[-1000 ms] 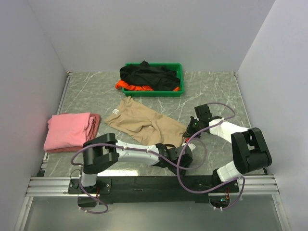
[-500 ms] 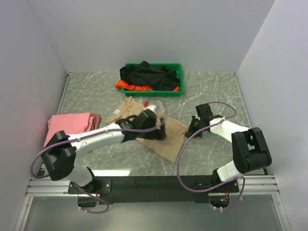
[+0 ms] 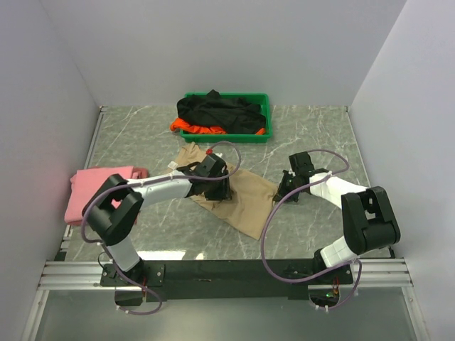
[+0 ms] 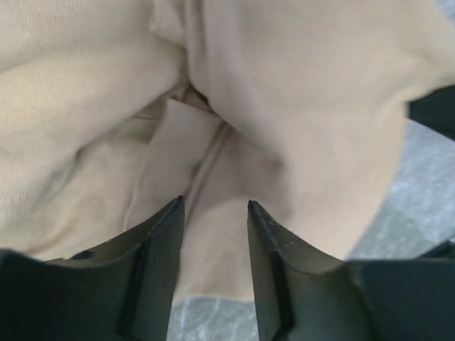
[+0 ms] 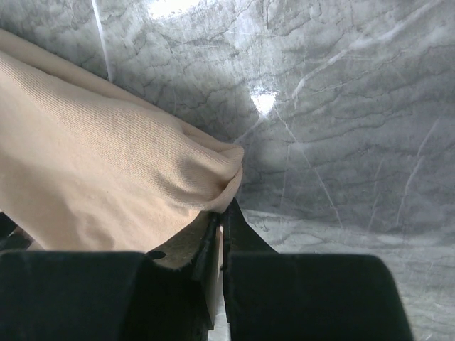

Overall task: Fold and stack the t-shirts
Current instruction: Fold the tshirt

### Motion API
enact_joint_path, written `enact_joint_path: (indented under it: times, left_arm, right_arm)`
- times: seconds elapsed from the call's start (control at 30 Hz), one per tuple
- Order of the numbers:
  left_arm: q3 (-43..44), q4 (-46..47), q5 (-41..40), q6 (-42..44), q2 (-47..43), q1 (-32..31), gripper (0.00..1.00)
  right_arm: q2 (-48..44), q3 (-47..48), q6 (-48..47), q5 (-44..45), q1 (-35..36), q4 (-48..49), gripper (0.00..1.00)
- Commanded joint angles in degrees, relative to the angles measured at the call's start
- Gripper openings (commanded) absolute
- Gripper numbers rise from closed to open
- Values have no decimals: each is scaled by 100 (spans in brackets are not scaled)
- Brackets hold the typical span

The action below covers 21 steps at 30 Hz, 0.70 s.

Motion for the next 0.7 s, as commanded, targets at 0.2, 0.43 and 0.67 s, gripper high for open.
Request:
enact_joint_path:
  times: [0.2, 0.43, 0.67]
  left_arm:
    - [276, 114, 363, 281, 384, -11, 47]
    - [267, 8, 408, 272, 454, -160, 46]
    - [399, -193, 74, 228, 621, -266, 20]
  right_arm:
    - [146, -27, -198, 329, -67, -126, 3]
    - [119, -45, -207, 338, -102, -126, 3]
    - [137, -36, -233, 320, -111, -126, 3]
